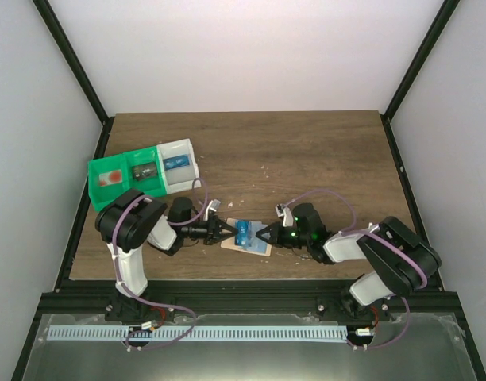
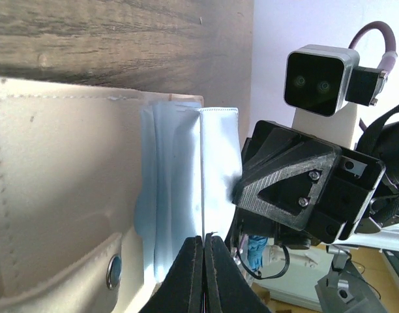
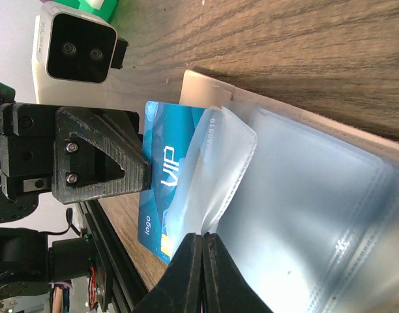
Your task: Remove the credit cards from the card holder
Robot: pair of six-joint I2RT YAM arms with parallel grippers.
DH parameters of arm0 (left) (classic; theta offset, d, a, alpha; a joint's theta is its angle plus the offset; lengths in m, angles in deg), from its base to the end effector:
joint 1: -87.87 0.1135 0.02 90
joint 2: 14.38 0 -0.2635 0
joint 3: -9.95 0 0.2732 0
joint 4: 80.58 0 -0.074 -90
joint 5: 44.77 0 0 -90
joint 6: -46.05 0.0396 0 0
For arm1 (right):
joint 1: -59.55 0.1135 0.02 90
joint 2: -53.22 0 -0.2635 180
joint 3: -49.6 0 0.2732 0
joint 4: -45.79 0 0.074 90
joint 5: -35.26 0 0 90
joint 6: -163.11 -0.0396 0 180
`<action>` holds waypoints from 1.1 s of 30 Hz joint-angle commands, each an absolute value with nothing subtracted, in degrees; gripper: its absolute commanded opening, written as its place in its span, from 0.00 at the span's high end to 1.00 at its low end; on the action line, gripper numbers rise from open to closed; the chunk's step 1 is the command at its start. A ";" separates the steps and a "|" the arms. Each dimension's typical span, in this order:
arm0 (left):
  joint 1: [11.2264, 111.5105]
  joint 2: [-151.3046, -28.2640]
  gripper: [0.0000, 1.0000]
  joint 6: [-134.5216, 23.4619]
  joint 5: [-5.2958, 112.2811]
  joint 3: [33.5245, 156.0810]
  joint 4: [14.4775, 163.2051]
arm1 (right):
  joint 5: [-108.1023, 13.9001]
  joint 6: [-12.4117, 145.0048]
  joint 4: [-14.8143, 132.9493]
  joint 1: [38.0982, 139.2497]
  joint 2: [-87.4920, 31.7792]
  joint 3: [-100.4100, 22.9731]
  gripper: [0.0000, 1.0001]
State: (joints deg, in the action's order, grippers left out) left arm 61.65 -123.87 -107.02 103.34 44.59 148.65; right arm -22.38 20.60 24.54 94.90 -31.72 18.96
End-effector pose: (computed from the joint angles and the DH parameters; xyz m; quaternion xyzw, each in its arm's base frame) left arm 0.2228 -0.1472 0.0572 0.0116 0.7836 -0.6197 0.0425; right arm 0.1886 0.1598 0.0955 -0.0054 0.8546 0.4941 0.1598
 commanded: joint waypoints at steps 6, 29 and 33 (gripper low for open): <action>62.07 -124.32 1.00 -106.96 103.70 44.24 151.01 | -22.22 20.86 23.56 94.64 -32.39 19.53 1.00; 63.04 -104.04 1.00 -86.68 90.69 51.53 108.04 | -35.70 28.66 45.53 94.53 -24.48 13.43 0.81; 63.08 -102.41 1.00 -84.54 93.67 53.33 103.87 | -35.66 34.80 49.38 94.53 -20.43 11.70 0.74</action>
State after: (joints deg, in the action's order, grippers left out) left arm 62.87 -104.16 -88.86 91.93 51.08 110.57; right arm -33.99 28.03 43.82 94.86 -24.25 14.92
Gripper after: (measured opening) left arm 0.015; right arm 0.238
